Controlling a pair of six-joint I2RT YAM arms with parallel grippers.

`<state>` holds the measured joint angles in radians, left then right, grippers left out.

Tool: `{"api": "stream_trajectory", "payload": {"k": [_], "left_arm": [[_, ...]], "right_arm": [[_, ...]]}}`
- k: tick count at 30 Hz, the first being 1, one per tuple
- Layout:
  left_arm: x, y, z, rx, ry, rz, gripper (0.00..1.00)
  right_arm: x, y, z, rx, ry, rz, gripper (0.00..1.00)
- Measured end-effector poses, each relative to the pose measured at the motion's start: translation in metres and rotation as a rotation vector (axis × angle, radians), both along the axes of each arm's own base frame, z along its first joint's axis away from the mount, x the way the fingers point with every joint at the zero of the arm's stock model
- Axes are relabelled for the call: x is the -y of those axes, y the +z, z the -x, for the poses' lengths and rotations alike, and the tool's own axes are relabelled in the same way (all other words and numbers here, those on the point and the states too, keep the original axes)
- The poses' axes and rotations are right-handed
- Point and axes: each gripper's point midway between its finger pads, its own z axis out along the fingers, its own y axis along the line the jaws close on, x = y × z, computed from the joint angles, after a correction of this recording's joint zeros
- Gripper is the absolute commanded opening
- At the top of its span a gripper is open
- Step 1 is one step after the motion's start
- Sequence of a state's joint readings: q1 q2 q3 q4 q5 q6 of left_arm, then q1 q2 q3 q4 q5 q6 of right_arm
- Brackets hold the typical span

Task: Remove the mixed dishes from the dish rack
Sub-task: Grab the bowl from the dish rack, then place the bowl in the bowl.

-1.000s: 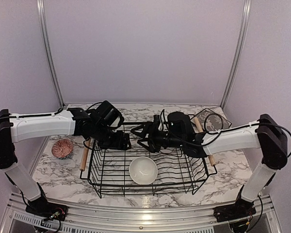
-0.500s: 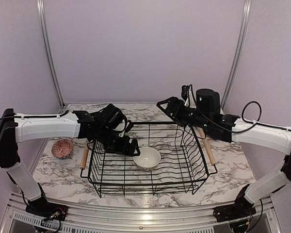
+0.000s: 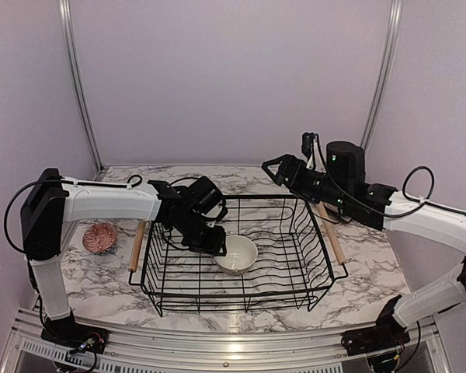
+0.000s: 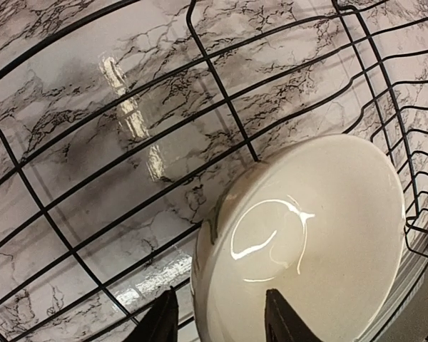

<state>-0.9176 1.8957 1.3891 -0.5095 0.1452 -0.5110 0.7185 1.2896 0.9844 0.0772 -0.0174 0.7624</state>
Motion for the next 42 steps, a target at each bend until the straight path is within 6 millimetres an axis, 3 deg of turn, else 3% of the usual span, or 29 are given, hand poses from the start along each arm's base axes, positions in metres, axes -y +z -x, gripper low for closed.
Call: {"api": "stream_trajectory", "payload": {"k": [6,12,20,23,26,28,33,38,42], "left_arm": [[0.000,0.000,-0.006,0.018,0.015,-0.037,0.22],[0.000,-0.003,-0.010,0.045,0.018,-0.096,0.01],[-0.008,0.005,-0.014,0.083,0.034,-0.156,0.00],[-0.009,0.017,-0.018,0.112,0.039,-0.152,0.00],[-0.010,0.041,-0.024,0.170,0.043,-0.133,0.00],[-0.014,0.067,-0.029,0.231,0.051,-0.107,0.00],[-0.036,0.154,-0.039,0.439,0.112,-0.032,0.00],[-0.089,0.228,-0.048,0.626,0.253,0.011,0.00],[-0.159,0.249,-0.063,0.698,0.431,-0.024,0.00]], "right_arm": [[0.001,-0.003,0.000,-0.001,-0.002,0.014,0.81],[0.008,0.001,0.001,0.015,-0.027,0.018,0.81],[0.018,0.004,0.004,0.037,-0.056,0.023,0.81],[0.023,0.004,0.006,0.043,-0.070,0.025,0.81],[0.025,0.007,0.006,0.050,-0.079,0.022,0.81],[0.027,0.009,0.007,0.056,-0.083,0.019,0.81],[0.029,0.009,0.010,0.063,-0.080,0.020,0.87],[0.028,0.015,0.014,0.095,-0.051,0.030,0.98],[0.029,0.021,0.018,0.133,-0.033,0.053,0.99]]}}
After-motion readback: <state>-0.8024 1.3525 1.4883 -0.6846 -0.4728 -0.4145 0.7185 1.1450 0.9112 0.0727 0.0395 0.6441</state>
